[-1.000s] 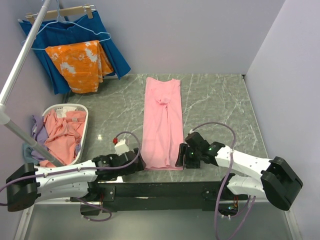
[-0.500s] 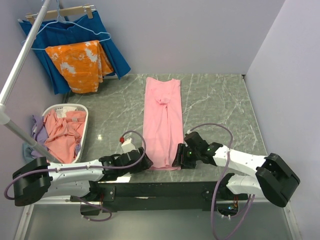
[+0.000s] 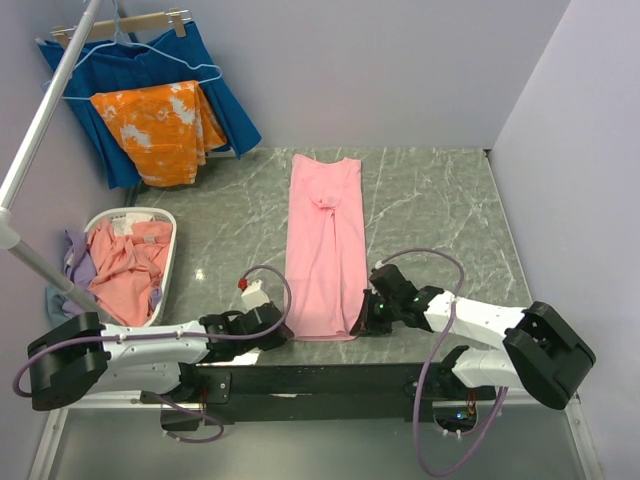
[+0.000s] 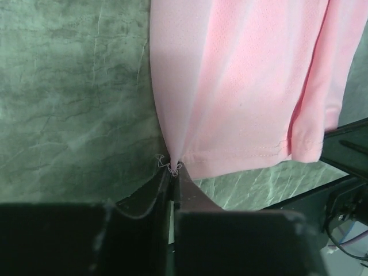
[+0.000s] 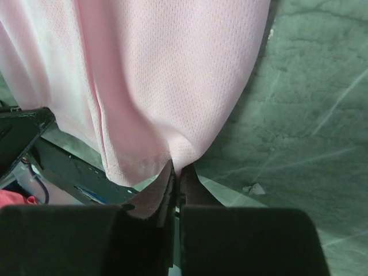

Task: Fold and stack the t-shirts
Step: Grab the bottom of the folded rectangular tshirt with both arms, then fold the folded rectangular tshirt in 1/3 of the way

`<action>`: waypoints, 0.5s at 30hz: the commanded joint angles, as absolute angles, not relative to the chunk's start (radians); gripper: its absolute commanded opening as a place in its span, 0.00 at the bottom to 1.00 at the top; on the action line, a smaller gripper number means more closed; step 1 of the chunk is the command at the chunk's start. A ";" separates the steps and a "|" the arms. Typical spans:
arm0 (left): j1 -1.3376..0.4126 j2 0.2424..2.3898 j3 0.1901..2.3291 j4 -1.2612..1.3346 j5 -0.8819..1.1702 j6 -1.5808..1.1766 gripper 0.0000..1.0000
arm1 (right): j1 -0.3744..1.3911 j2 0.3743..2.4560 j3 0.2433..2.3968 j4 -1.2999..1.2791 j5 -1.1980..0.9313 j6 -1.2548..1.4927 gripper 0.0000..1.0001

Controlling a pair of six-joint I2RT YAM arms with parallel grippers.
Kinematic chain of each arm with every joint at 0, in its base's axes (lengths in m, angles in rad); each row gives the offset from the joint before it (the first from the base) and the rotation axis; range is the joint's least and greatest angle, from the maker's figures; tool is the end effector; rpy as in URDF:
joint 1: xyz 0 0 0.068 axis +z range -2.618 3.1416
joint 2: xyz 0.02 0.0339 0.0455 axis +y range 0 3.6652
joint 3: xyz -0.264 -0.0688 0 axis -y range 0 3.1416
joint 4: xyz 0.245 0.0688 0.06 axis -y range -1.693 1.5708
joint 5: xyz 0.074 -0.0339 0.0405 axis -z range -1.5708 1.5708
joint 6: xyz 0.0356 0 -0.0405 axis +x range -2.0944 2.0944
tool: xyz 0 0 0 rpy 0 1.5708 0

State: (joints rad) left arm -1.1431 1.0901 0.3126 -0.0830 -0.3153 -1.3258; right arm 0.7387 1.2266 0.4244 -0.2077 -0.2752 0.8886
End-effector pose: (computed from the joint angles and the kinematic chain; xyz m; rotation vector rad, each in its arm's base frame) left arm 0.0868 -0.1637 0.1367 -0.3776 2.4941 -0.7495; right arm 0.1428 0.1431 0.1359 0.0992 2.8266 0.8604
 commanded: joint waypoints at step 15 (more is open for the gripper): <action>-1.126 1.116 0.673 -0.443 -0.498 -1.194 0.10 | 0.654 1.092 0.640 -0.416 -0.120 0.701 0.00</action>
State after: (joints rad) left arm -1.1412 1.0718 0.5945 -0.3927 -0.4202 -1.2518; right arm 0.7040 1.0805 0.5453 -0.3775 -0.1707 0.7902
